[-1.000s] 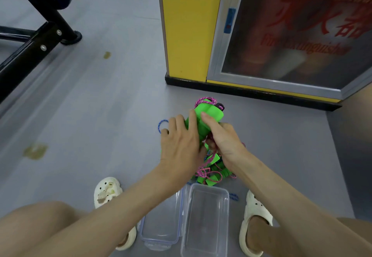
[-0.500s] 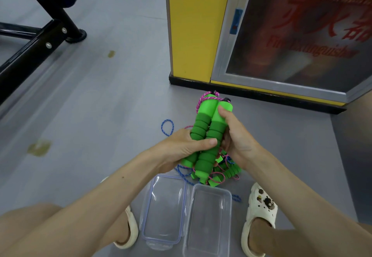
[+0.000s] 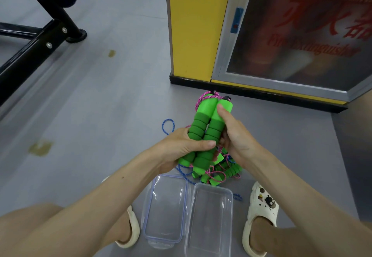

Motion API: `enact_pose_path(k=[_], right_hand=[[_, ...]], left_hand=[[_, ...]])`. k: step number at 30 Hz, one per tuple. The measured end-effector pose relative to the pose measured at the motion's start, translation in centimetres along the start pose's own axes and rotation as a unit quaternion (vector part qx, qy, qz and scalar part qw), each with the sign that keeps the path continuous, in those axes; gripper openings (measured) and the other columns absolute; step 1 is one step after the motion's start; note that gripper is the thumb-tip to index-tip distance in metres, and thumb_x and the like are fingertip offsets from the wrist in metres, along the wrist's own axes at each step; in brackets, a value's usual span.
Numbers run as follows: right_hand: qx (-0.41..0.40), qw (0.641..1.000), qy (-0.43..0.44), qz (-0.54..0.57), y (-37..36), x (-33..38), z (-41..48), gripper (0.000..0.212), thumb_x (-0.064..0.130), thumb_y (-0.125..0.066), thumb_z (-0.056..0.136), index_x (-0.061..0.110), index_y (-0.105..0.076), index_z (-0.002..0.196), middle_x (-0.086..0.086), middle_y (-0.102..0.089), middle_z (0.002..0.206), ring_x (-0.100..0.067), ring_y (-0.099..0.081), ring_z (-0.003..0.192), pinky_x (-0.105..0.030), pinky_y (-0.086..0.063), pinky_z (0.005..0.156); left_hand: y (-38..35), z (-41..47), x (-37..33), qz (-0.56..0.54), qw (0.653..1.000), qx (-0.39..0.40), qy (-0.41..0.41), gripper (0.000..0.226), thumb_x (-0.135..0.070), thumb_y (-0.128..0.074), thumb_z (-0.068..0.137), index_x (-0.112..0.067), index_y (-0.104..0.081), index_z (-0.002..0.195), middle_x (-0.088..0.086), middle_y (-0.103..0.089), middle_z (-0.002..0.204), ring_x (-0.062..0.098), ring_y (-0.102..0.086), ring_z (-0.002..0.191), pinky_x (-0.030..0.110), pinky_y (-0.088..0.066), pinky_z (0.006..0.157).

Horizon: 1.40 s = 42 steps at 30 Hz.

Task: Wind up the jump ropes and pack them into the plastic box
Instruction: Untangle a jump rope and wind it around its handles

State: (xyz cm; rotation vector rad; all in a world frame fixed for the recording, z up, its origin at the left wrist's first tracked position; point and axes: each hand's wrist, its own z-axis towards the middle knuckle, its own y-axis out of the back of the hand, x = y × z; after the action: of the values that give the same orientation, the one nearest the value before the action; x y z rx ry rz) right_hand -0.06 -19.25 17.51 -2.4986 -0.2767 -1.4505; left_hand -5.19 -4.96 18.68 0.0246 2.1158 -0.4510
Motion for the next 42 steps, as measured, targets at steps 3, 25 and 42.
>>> enact_pose_path(k=[3,25,42], right_hand=[[0.001,1.0,0.007,-0.018,0.1,0.4,-0.2,0.066,0.066,-0.053,0.077,0.006,-0.071,0.099,-0.024,-0.067,0.109,-0.038,-0.061,0.099,-0.053,-0.044,0.096],[0.089,0.986,0.087,-0.113,2.4,5.2,-0.6,0.018,0.023,-0.059,0.085,0.016,-0.06,0.069,-0.002,-0.052,0.046,-0.005,-0.029,0.033,-0.017,-0.02,0.04],[-0.038,0.92,0.182,-0.346,1.5,1.7,0.0,0.006,0.026,-0.07,0.084,0.023,-0.072,0.089,0.007,-0.049,0.049,-0.001,-0.04,0.041,-0.015,-0.029,0.046]], left_hand=[[0.1,0.2,-0.1,-0.011,1.0,-0.023,0.003,0.032,-0.01,-0.069,0.077,0.0,-0.064,0.107,0.013,-0.07,0.089,0.023,-0.069,0.074,0.03,-0.058,0.067],[1.5,-1.2,-4.4,0.18,0.945,-0.221,-0.16,0.016,-0.004,-0.075,0.077,-0.01,-0.063,0.084,0.007,-0.067,0.073,0.003,-0.056,0.05,0.01,-0.037,0.041],[1.1,-0.7,-2.2,0.16,0.964,-0.2,-0.07,0.015,-0.006,-0.075,0.078,-0.016,-0.065,0.083,0.002,-0.069,0.072,0.007,-0.064,0.058,0.013,-0.043,0.045]])
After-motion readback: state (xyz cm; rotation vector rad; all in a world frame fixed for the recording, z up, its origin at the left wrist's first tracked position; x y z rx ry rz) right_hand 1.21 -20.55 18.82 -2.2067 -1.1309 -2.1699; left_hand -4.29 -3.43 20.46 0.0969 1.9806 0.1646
